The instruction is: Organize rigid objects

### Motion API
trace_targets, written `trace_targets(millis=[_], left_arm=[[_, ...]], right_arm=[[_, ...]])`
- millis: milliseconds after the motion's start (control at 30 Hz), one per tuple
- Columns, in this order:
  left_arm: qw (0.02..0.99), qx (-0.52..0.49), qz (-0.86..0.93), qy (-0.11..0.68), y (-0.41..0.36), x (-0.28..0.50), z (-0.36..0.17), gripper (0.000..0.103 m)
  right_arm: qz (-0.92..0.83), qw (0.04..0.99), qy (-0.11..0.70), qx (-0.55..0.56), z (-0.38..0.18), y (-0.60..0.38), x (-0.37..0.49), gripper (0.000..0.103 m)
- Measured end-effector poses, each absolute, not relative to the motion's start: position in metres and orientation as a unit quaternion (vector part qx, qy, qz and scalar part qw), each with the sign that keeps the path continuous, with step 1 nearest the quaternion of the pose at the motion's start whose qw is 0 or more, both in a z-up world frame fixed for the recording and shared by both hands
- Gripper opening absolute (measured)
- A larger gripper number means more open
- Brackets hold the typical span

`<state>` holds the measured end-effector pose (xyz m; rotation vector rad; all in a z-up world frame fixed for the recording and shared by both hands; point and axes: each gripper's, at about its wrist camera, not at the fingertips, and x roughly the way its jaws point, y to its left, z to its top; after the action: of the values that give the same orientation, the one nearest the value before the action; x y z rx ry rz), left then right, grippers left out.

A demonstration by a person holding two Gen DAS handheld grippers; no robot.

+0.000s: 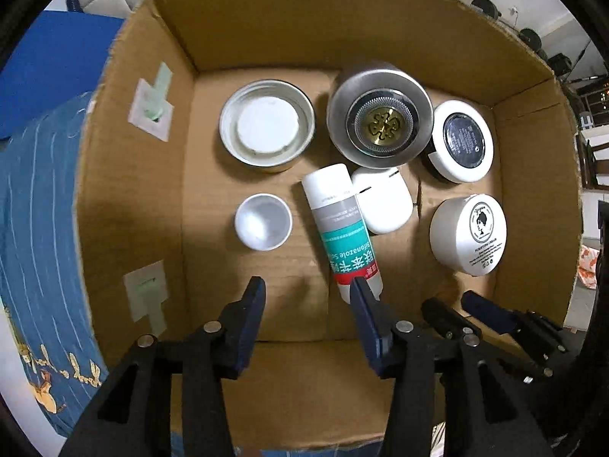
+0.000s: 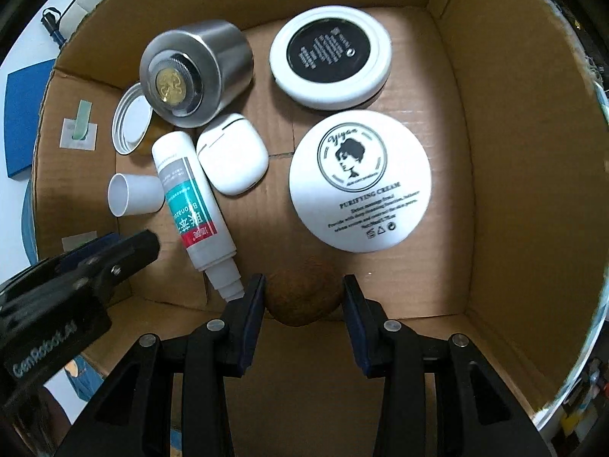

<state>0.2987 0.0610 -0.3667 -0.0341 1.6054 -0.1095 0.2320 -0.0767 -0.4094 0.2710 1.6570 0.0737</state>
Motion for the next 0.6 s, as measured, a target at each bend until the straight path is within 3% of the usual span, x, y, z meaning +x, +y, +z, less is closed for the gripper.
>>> trace_targets(millis=[33, 100, 167, 233, 300, 400, 500, 600], left_arm=[[0.695, -0.018, -0.048, 0.717, 0.063, 0.296, -0.364, 0.047], [0.700, -0.027, -0.048, 0.712, 0.067, 0.289, -0.359, 0.062], [0.707, -0.030, -0.046, 0.705, 0.071, 0.285, -0.352, 0.063], [0.717, -0.027, -0.043, 0.696, 0.073, 0.280, -0.346, 0.072], [0.721, -0.023, -0.037, 0.691, 0.079, 0.276, -0.341, 0.085], [0.726, -0.026, -0.039, 0.686, 0.083, 0.271, -0.333, 0.093], [0.735, -0.025, -0.036, 0.677, 0.089, 0.264, -0.322, 0.095], [0.740, -0.021, -0.032, 0.671, 0.091, 0.262, -0.307, 0.095]], right_arm=[[0.028, 0.670, 0.733, 0.119, -0.406, -0.077, 0.232, 0.051], [0.025, 0.676, 0.727, 0.116, -0.400, -0.082, 0.233, 0.058], [0.025, 0.681, 0.724, 0.109, -0.394, -0.082, 0.233, 0.059], [0.016, 0.691, 0.717, 0.091, -0.386, -0.082, 0.233, 0.061], [0.011, 0.701, 0.708, 0.081, -0.377, -0.082, 0.233, 0.070], [-0.003, 0.712, 0.699, 0.067, -0.367, -0.084, 0.232, 0.083], [-0.011, 0.720, 0.691, 0.062, -0.360, -0.089, 0.232, 0.099], [-0.017, 0.727, 0.684, 0.061, -0.352, -0.094, 0.229, 0.103]])
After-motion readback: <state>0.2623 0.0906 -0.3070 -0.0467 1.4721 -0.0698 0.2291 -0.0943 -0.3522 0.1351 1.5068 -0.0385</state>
